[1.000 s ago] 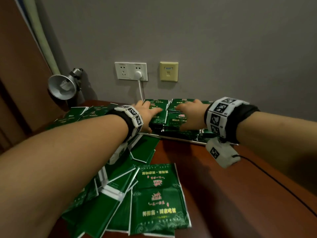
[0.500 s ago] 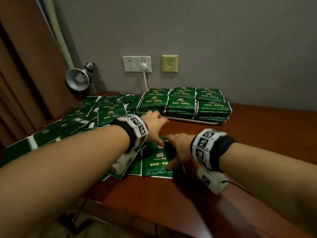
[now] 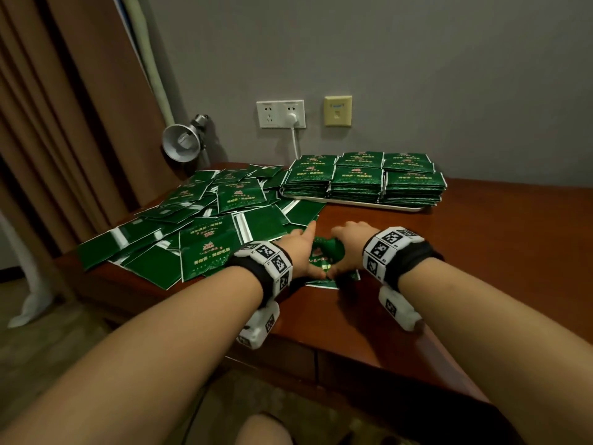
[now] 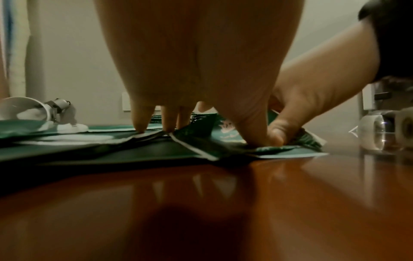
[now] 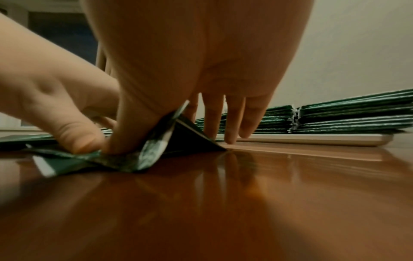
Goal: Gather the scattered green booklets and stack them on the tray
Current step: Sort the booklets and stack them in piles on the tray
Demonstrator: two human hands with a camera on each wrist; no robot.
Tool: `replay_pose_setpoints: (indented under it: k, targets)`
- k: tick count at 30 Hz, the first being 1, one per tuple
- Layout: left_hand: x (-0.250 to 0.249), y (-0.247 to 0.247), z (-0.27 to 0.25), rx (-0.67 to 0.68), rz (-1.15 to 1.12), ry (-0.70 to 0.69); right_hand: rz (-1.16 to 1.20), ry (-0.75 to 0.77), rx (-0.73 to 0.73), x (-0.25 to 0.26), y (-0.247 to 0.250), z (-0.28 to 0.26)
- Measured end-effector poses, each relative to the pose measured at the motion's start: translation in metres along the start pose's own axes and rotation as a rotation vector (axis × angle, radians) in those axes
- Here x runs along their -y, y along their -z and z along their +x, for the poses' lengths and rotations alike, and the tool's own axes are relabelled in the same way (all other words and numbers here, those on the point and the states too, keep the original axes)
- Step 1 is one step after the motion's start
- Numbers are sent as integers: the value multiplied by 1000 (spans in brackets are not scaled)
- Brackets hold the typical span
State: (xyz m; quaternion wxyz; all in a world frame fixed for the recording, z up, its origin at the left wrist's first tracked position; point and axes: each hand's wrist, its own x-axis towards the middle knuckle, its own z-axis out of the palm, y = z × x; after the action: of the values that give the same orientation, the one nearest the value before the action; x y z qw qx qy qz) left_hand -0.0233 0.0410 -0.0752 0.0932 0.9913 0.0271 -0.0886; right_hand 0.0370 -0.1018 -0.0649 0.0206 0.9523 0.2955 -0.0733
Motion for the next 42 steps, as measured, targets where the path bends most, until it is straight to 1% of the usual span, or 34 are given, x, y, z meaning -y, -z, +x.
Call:
replay_pose_setpoints:
  k: [4, 7, 8, 11, 13, 16, 19, 25, 28, 30, 32, 34, 36, 39, 42]
  targets:
    - [-1, -2, -3, -19, 117, 1, 82, -10, -40, -4, 3, -7]
    - [-3, -3, -3, -48, 175, -14, 90, -51, -109, -14, 5, -17]
    - [-4, -3, -3, -45, 181, -19, 115, -85, -146, -19, 7, -22]
    - [-5, -5, -2, -24, 200, -38, 249, -203, -322, -36, 14, -34]
    - [-7, -5, 0, -5, 186, -57, 328, -261, -375, -43, 10, -37]
    - [-8, -8, 0, 32, 180, -63, 363, -312, -338, -46, -1, -35]
    - [-7, -9, 0, 23, 190, -49, 411, -357, -367, -48, -3, -32]
    - [-10, -6, -3, 0, 158, -74, 369, -363, -378, -58, -6, -32]
    - [-17, -1, -9, 8, 33, -146, 341, -383, -372, -69, -6, -37]
    - [-23, 0, -11, 26, -78, -178, 347, -418, -354, -79, -9, -42]
    - [-26, 1, -11, 21, -138, -208, 374, -459, -338, -86, -12, -46]
    - [-25, 0, -11, 25, -103, -243, 391, -466, -339, -87, -12, -47]
    - [-22, -2, -8, 52, 25, -251, 363, -436, -345, -81, -8, -45]
    - [-19, -6, -6, 18, 139, -212, 246, -378, -371, -63, 1, -38]
    - [-20, -5, -7, 3, 140, -210, 108, -320, -388, -46, 5, -30]
